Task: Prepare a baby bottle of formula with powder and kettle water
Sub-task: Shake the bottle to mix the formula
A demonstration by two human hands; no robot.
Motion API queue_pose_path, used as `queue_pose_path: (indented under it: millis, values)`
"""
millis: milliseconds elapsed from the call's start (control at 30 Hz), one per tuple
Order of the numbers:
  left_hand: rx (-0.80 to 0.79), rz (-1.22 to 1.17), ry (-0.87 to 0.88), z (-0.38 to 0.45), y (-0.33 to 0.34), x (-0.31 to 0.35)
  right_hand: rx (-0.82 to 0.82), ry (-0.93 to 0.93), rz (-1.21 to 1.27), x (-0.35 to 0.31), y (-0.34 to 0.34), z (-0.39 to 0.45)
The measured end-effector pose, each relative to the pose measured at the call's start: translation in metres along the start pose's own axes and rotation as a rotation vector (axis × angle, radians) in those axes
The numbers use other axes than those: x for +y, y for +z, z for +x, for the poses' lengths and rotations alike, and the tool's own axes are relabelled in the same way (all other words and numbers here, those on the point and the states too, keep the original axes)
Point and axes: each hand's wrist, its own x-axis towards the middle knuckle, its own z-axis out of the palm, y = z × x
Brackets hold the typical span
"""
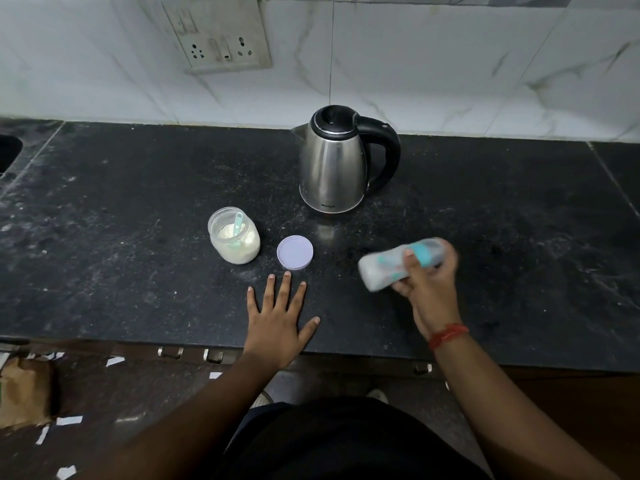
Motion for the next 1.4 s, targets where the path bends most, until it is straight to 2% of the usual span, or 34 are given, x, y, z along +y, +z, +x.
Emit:
queue_pose_path:
  millis: [67, 167, 200, 267, 300, 400, 433, 500, 533, 633, 667, 767, 900, 1000, 1133, 1233, 1267, 1333, 1367, 1400]
  values:
    - [-0.006, 0.002, -0.002, 0.0, -0.001, -0.001, -0.119, 0.01, -0.117, 0.0, -0.001, 0.001]
    - [-0.009, 0.007, -0.003, 0.0, -0.002, 0.001, 0.064, -0.041, 0.018, 0.0, -0.005, 0.004]
    - [-0.005, -0.001, -0.004, 0.0, -0.002, 0.001, 0.059, -0.034, 0.019, 0.0, -0.004, 0.004]
    - [-0.004, -0.007, -0.002, 0.0, -0.002, 0.0, -0.088, -0.001, -0.123, 0.005, -0.005, 0.001]
    - [-0.007, -0.002, -0.002, 0.0, -0.002, 0.0, -0.111, -0.005, -0.154, 0.007, -0.005, 0.0]
    - [-0.019, 0.007, -0.008, 0.0, -0.001, 0.001, 0.091, -0.041, 0.007, 0.006, -0.006, 0.002]
    - [-0.013, 0.002, -0.006, 0.0, -0.001, 0.001, 0.081, -0.026, 0.014, 0.004, -0.004, 0.002]
    - [-0.01, -0.002, -0.002, 0.0, -0.002, 0.001, -0.089, 0.013, -0.121, 0.006, -0.001, 0.002]
    - [-0.011, 0.001, -0.002, 0.001, -0.001, 0.0, -0.12, 0.007, -0.158, 0.006, 0.0, 0.002]
    - [-0.021, 0.01, -0.005, 0.0, -0.001, 0.0, 0.092, -0.042, 0.009, 0.002, -0.002, 0.005]
    - [-0.02, 0.01, -0.005, 0.0, 0.0, 0.0, 0.087, -0.027, 0.023, -0.001, -0.002, 0.005]
    - [-0.011, 0.008, 0.0, 0.0, 0.0, 0.0, -0.186, 0.018, -0.201, -0.006, -0.002, 0.008]
    - [-0.014, 0.016, 0.0, 0.001, 0.0, 0.001, 0.045, -0.038, -0.051, -0.015, -0.006, 0.015]
    - [-0.01, 0.012, 0.003, 0.0, -0.002, 0.0, -0.144, -0.004, -0.243, -0.009, -0.004, 0.011]
    - [-0.009, 0.015, 0.0, 0.0, -0.004, 0.002, 0.083, -0.037, -0.068, -0.003, -0.004, 0.008]
    - [-0.017, 0.017, -0.001, -0.001, -0.005, 0.001, -0.145, 0.017, -0.243, 0.004, -0.002, 0.004]
    - [-0.021, 0.017, -0.003, -0.001, -0.006, 0.0, -0.123, 0.001, -0.247, 0.005, -0.002, 0.004]
    - [-0.026, 0.02, -0.006, -0.001, -0.006, 0.002, 0.047, -0.039, -0.135, 0.003, -0.005, 0.006]
    - [-0.023, 0.019, -0.007, -0.001, -0.006, 0.002, 0.067, -0.046, -0.122, 0.001, -0.006, 0.007]
    - [-0.017, 0.014, -0.007, -0.001, -0.006, 0.002, 0.003, -0.042, -0.193, -0.002, -0.005, 0.008]
